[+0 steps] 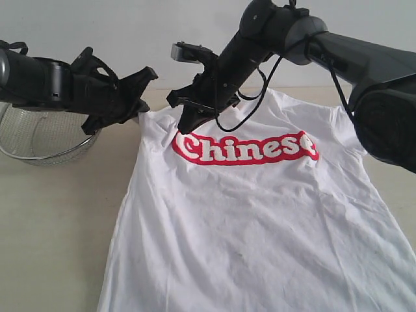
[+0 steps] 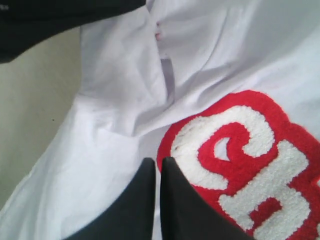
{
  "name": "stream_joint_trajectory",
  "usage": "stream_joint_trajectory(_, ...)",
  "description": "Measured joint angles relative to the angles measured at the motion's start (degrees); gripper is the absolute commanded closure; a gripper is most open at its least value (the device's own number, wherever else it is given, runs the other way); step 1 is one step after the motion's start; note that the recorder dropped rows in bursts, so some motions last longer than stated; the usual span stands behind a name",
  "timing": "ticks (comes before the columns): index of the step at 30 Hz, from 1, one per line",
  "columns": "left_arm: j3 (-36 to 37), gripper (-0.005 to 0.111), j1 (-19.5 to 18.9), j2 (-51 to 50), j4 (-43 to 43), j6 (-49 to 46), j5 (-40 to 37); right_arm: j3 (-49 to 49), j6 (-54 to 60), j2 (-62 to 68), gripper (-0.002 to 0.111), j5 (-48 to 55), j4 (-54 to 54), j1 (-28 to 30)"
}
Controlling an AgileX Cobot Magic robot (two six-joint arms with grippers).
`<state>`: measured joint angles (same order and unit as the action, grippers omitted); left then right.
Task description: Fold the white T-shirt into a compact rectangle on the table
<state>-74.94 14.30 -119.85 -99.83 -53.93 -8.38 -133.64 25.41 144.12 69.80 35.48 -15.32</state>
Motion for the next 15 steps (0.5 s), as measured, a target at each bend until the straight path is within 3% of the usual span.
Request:
stream_joint_trajectory(8,0.00,0.098,0.00,2.11,0.00,-4.24,1.32,0.00,0.11,0.00,0.108,0.00,0.04,0.00)
stream_joint_trajectory(15,4.77,0.098,0.00,4.29,0.00,-2.69,3.42,0.00,0.11,0.00,0.108,0.00,0.04,0.00)
